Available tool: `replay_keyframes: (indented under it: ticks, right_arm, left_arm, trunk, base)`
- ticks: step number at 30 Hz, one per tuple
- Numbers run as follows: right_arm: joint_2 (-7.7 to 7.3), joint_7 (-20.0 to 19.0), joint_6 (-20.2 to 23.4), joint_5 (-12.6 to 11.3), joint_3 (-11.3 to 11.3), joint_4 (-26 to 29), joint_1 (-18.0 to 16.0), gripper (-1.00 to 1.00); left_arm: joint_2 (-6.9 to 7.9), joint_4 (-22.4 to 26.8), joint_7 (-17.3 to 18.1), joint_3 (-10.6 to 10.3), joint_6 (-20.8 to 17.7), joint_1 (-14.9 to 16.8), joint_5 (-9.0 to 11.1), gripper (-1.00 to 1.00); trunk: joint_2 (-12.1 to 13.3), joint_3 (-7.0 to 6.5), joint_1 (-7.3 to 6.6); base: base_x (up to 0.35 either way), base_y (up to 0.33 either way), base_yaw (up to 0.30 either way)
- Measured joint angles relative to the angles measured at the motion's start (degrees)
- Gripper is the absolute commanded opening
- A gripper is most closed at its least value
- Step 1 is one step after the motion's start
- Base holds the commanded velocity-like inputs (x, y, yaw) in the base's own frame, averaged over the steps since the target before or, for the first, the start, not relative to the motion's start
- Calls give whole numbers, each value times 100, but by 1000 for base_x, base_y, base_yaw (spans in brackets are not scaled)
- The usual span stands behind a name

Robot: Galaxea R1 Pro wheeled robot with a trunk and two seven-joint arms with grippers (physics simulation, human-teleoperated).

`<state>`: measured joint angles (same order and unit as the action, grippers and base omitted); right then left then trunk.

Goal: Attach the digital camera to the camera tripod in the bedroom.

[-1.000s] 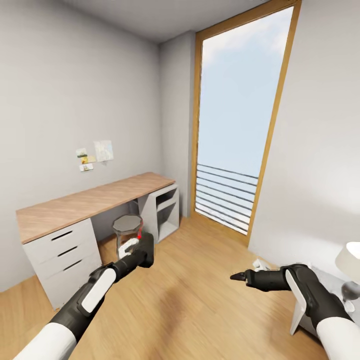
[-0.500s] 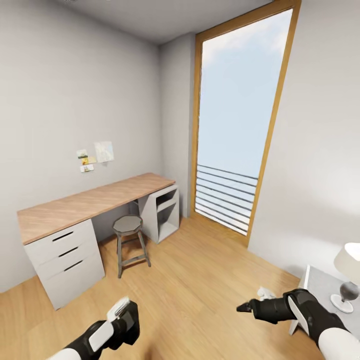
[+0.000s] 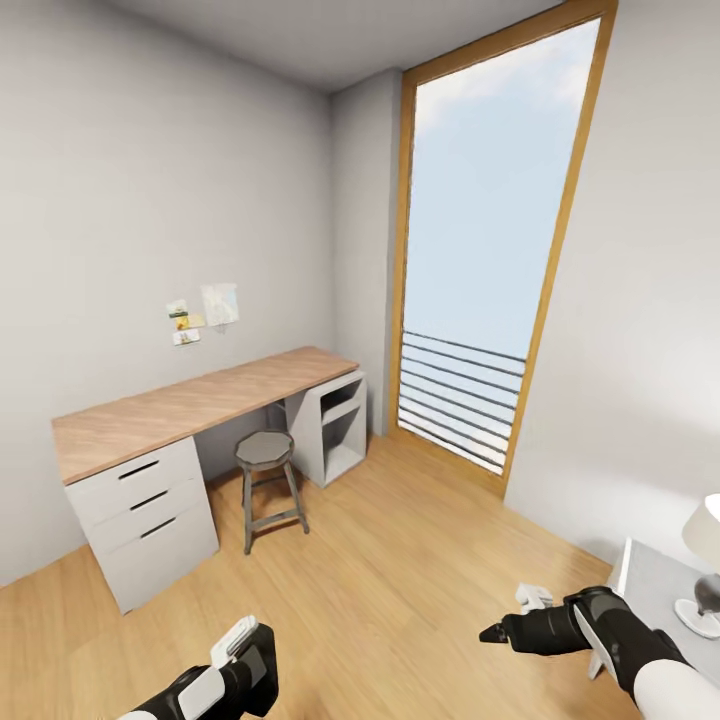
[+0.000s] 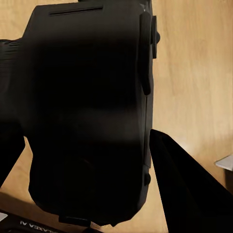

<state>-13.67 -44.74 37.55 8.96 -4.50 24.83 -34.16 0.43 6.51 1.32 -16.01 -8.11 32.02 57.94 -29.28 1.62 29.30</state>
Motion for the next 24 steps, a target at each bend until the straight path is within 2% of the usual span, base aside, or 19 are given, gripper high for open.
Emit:
replay_keyframes:
  ticks: [24]
  right_arm:
    - [-6,14,-45,71,-4,6,-2,100]
  left_arm:
    - [-1,-25,-1,6,-6,1,10,-100]
  trunk:
    - [-3,-80,0]
  base:
    - [0,0,292]
